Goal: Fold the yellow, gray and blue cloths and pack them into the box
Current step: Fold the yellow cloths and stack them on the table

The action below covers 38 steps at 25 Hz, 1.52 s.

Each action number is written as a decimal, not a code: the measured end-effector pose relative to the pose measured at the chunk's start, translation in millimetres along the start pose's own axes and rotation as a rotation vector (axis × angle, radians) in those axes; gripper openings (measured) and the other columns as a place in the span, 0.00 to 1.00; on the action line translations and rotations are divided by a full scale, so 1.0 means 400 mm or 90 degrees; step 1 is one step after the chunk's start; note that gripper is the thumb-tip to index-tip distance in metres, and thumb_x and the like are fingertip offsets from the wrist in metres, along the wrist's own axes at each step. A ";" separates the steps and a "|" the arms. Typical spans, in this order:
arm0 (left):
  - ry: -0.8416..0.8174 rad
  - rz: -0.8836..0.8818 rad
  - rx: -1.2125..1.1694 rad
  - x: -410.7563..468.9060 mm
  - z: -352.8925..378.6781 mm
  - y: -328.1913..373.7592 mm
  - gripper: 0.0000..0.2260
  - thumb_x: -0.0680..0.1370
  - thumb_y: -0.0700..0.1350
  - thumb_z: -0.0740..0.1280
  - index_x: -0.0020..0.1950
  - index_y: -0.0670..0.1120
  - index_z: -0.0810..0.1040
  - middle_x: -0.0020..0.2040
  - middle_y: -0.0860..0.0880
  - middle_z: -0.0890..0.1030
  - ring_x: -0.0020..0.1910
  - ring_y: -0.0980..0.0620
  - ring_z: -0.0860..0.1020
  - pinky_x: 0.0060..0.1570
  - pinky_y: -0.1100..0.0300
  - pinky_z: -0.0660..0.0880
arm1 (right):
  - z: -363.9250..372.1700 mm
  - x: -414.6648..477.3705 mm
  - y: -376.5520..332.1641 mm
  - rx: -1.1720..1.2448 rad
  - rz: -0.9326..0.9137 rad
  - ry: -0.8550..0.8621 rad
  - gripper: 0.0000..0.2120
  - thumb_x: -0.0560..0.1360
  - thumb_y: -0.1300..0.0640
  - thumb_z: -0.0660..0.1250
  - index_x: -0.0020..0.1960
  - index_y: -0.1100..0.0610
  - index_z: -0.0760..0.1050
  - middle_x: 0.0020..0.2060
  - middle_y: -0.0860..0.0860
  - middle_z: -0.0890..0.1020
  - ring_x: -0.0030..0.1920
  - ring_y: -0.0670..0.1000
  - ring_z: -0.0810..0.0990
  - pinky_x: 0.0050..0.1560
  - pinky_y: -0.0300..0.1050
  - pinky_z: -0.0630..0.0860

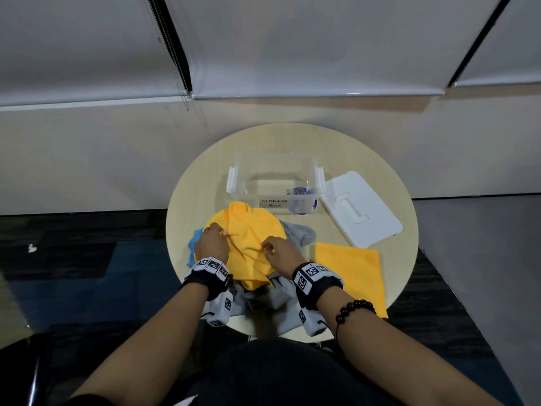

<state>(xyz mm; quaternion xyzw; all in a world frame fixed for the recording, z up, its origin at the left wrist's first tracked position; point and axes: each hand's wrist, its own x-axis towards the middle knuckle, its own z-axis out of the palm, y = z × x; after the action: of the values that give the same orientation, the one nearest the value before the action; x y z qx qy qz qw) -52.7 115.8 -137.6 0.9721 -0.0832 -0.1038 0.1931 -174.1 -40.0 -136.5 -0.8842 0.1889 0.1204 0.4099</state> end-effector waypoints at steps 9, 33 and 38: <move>0.135 0.121 -0.343 0.004 -0.171 0.088 0.08 0.83 0.45 0.62 0.58 0.41 0.74 0.54 0.43 0.79 0.52 0.43 0.77 0.48 0.55 0.70 | -0.002 0.002 -0.049 -0.002 0.012 0.016 0.09 0.81 0.53 0.66 0.47 0.56 0.70 0.41 0.53 0.78 0.43 0.58 0.78 0.41 0.48 0.73; 0.039 0.253 -0.294 -0.032 -0.129 0.201 0.03 0.78 0.48 0.71 0.49 0.50 0.81 0.42 0.52 0.83 0.43 0.52 0.81 0.45 0.57 0.78 | -0.183 -0.001 -0.073 0.629 0.086 -0.006 0.08 0.83 0.66 0.60 0.58 0.65 0.76 0.51 0.59 0.78 0.47 0.57 0.82 0.50 0.51 0.85; -0.019 0.288 -0.262 -0.050 -0.086 0.199 0.07 0.81 0.51 0.67 0.48 0.50 0.82 0.39 0.51 0.83 0.41 0.50 0.80 0.44 0.52 0.77 | -0.205 -0.010 -0.081 0.710 0.077 -0.029 0.16 0.83 0.68 0.55 0.68 0.72 0.71 0.56 0.63 0.78 0.56 0.59 0.81 0.53 0.48 0.84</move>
<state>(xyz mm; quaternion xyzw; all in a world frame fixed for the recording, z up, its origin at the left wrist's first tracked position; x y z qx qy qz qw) -73.5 59.5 -71.9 0.8677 -0.2773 -0.0872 0.4032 -159.0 -82.9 -61.0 -0.5186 0.2653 0.0449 0.8116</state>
